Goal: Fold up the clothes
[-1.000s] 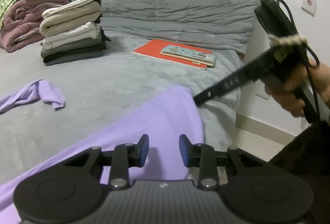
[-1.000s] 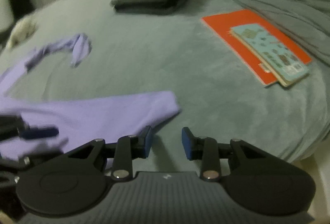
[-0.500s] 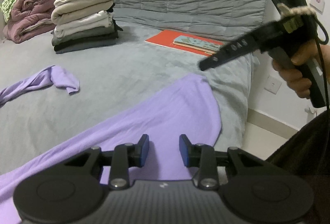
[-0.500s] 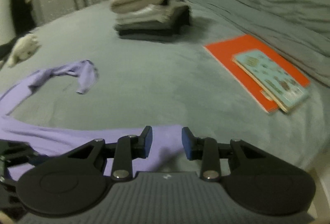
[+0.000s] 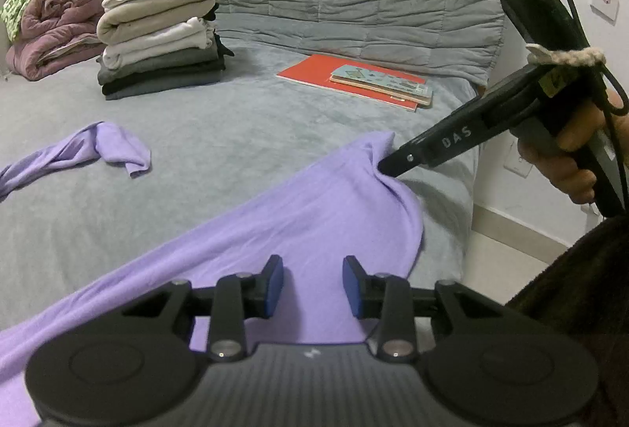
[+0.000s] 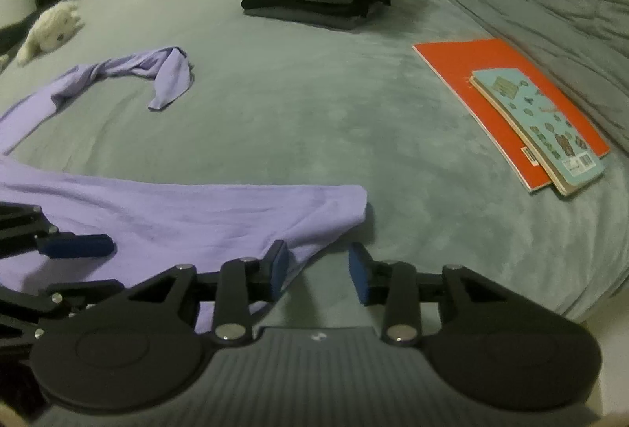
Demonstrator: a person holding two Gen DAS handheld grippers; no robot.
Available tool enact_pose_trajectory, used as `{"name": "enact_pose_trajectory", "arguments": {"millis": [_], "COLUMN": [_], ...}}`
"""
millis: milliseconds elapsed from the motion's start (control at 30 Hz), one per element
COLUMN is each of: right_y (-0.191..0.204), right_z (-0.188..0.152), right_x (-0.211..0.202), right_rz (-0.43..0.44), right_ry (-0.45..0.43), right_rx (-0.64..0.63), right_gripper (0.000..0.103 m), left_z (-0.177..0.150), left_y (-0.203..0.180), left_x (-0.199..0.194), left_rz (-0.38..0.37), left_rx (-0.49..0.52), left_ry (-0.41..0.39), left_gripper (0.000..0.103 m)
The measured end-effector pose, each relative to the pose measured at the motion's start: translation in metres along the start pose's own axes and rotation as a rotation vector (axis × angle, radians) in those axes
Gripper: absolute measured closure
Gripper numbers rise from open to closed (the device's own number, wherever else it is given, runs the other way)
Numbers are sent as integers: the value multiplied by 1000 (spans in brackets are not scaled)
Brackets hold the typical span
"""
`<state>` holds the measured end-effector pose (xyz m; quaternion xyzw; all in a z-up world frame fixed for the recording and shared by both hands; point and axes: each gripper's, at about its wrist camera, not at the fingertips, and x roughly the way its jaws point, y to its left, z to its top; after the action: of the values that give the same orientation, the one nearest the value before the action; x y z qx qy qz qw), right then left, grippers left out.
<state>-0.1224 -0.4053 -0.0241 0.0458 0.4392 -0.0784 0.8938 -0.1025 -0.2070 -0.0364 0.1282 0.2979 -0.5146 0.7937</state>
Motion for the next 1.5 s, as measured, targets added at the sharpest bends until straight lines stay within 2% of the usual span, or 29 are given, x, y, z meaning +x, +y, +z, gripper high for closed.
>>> {"name": "enact_pose_trajectory", "arguments": {"millis": [200,233,267,300,800,833,933,967,1100,1133,1167,1267,1500], "right_y": [4,4,3,3,2,2,2,-3,-24,-27,-28,-33,-41], "right_z": [0,0,1,2,-4,-4,-5,-4,0,0,-1,-6,-34], "right_x": [12,13,14,13,-21,-22,-24,-26,-32,-32,-32,-33,-36], "right_rz": [19,19,28,35,-131,-151,-286,-290,-221,-205,-184,-120,-10], "right_ry": [9,9,8,8,49,53,56,52,32,28,24,10,-82], "right_rx": [-1,3,10,19,-8,-15,-65,-51,57,78,97,149,319], "right_gripper": [67,79,97,99,100,100,97,95,83,74,71,71,72], "left_z": [1,1,1,0,-1,-1,-1,-1,0,1,4,16,62], "left_y": [1,1,1,1,2,1,0,0,1,3,5,10,1], "left_x": [2,2,2,2,-1,-2,-3,-3,-4,-5,-5,0,36], "left_rz": [-4,-5,-6,-6,-17,-15,-12,-12,-14,-20,-27,-38,-83], "left_rx": [-7,-6,-6,-5,15,20,32,34,27,16,2,-33,-11], "left_ry": [2,3,4,5,26,28,33,34,29,24,21,18,63], "left_gripper": [68,68,68,68,67,67,67,67,67,67,67,67,67]}}
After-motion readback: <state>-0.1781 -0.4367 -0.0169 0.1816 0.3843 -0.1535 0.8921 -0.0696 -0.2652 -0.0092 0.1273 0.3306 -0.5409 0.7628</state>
